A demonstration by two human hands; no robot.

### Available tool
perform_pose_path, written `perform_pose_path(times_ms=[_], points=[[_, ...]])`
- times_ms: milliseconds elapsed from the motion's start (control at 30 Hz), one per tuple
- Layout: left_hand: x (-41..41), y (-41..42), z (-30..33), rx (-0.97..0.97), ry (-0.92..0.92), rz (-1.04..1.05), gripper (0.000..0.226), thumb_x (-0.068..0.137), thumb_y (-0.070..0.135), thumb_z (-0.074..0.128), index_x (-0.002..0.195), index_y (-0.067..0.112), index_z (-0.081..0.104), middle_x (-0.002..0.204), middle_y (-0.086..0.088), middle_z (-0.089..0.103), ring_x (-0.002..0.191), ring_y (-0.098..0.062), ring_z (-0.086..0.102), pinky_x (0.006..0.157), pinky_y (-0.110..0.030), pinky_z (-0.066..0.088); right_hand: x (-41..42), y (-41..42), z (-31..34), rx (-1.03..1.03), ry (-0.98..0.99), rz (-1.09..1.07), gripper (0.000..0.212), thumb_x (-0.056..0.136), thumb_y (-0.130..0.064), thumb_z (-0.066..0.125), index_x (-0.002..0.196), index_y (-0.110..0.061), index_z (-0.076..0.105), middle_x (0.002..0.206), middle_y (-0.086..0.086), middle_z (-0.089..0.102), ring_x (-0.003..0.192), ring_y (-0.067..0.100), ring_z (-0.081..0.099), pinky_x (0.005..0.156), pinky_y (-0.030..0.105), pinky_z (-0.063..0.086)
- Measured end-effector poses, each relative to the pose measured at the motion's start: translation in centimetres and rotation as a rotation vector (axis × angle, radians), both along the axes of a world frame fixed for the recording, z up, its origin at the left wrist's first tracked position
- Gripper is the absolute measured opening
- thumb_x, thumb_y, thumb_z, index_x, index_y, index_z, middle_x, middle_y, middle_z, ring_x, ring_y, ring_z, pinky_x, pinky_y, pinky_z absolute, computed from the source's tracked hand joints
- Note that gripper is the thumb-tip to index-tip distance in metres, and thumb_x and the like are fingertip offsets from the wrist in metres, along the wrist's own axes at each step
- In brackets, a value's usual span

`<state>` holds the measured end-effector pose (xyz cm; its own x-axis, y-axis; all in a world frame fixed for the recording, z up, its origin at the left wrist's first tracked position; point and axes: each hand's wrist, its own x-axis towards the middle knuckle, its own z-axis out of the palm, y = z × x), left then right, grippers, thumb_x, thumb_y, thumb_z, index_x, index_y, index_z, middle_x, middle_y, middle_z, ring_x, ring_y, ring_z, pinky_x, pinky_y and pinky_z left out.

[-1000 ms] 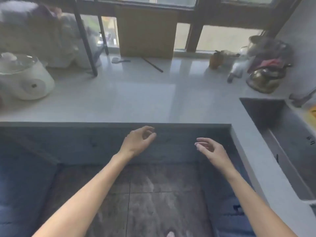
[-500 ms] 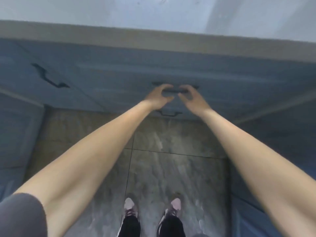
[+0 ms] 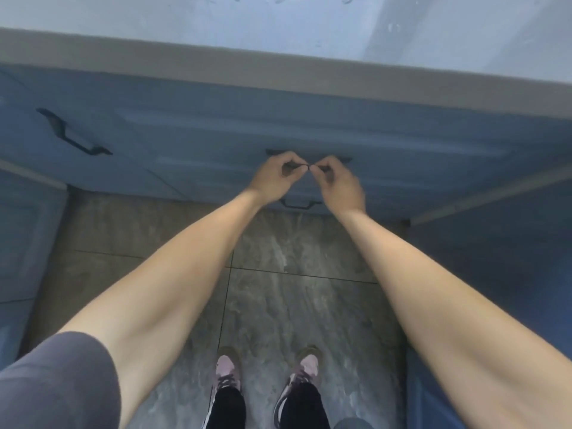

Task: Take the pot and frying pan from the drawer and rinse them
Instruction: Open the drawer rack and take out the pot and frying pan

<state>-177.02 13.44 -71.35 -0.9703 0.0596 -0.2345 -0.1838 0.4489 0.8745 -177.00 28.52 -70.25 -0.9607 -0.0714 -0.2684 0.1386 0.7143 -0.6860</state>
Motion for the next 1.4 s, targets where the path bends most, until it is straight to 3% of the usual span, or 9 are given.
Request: perform_pose_path(times_ms=[167,333,633,767,967,1067,1200,1267,1400], points=[[2.7,0.6,0.1,0.034,-0.054,0.054,0.015,0.091,0.018,0.058,0.098,0.008,0.065,0.092,0.003,0.066,0.076,0.007,0.057,0.081,-0.023,0.046,2.5,0.1,0.5,0.015,-0.061,-0.023,0.017,0.092,-0.046,0.046,0.094,-0.031,0.054,0.088,-0.018,0.056,0.085,0.011,0.053,0.068,0.028,0.031],[7.4,1.2,0.8,0.042,-0.144,0.084,0.007,0.089,0.023,0.059,0.091,0.018,0.063,0.09,0.008,0.066,0.087,-0.009,0.063,0.084,-0.028,0.047,6.8,0.6,1.4,0.056,-0.144,-0.013,0.019,0.091,-0.048,0.045,0.097,-0.032,0.054,0.089,-0.017,0.059,0.095,0.019,0.06,0.071,0.029,0.035],[20.1,2.8,1.4,0.148,-0.219,0.115,0.011,0.091,0.012,0.057,0.097,0.007,0.064,0.089,0.003,0.065,0.077,0.013,0.057,0.073,-0.005,0.04,18.7,1.7,2.3,0.167,-0.242,0.01,0.021,0.093,-0.047,0.042,0.102,-0.033,0.053,0.106,-0.009,0.069,0.1,0.026,0.062,0.07,0.033,0.04],[23.9,2.9,2.1,0.122,-0.238,0.076,0.013,0.09,0.011,0.059,0.098,0.005,0.066,0.089,0.006,0.066,0.073,0.018,0.056,0.07,-0.002,0.039,22.9,2.0,3.0,0.166,-0.321,-0.055,0.02,0.091,-0.046,0.045,0.103,-0.035,0.056,0.107,-0.01,0.068,0.102,0.024,0.062,0.071,0.03,0.037],[29.1,3.5,2.2,0.041,-0.297,0.086,0.009,0.082,0.034,0.059,0.088,0.031,0.065,0.089,0.01,0.07,0.08,-0.002,0.063,0.082,-0.028,0.05,27.4,2.6,3.7,0.187,-0.364,-0.034,0.022,0.09,-0.051,0.044,0.104,-0.039,0.057,0.109,-0.012,0.068,0.104,0.021,0.061,0.074,0.03,0.038],[30.4,3.5,2.7,0.057,-0.301,0.092,0.01,0.085,0.023,0.065,0.092,0.017,0.069,0.09,0.003,0.071,0.082,-0.01,0.063,0.086,-0.032,0.051,29.0,2.9,3.8,0.213,-0.352,0.005,0.024,0.091,-0.052,0.043,0.105,-0.038,0.056,0.111,-0.008,0.067,0.106,0.023,0.06,0.077,0.032,0.04],[31.5,3.4,2.9,0.098,-0.297,0.096,0.013,0.083,0.012,0.067,0.095,0.007,0.071,0.099,-0.009,0.073,0.072,0.008,0.059,0.084,-0.023,0.046,30.3,3.3,3.4,0.255,-0.338,0.051,0.026,0.091,-0.052,0.04,0.108,-0.038,0.055,0.113,0.001,0.067,0.11,0.027,0.057,0.083,0.035,0.042],[32.3,3.9,2.5,0.124,-0.283,0.138,0.015,0.083,0.005,0.066,0.097,0.001,0.07,0.097,-0.01,0.07,0.064,0.017,0.057,0.076,-0.01,0.044,30.8,3.4,3.1,0.262,-0.339,0.042,0.026,0.09,-0.052,0.043,0.108,-0.039,0.056,0.114,0.003,0.067,0.108,0.027,0.059,0.082,0.034,0.042],[33.2,4.6,1.9,0.151,-0.245,0.186,0.019,0.083,-0.001,0.065,0.101,-0.004,0.068,0.093,-0.007,0.065,0.059,0.02,0.055,0.068,-0.001,0.041,31.4,3.8,3.1,0.233,-0.297,0.018,0.023,0.087,-0.051,0.048,0.102,-0.038,0.061,0.109,0.0,0.069,0.105,0.024,0.062,0.075,0.028,0.039]])
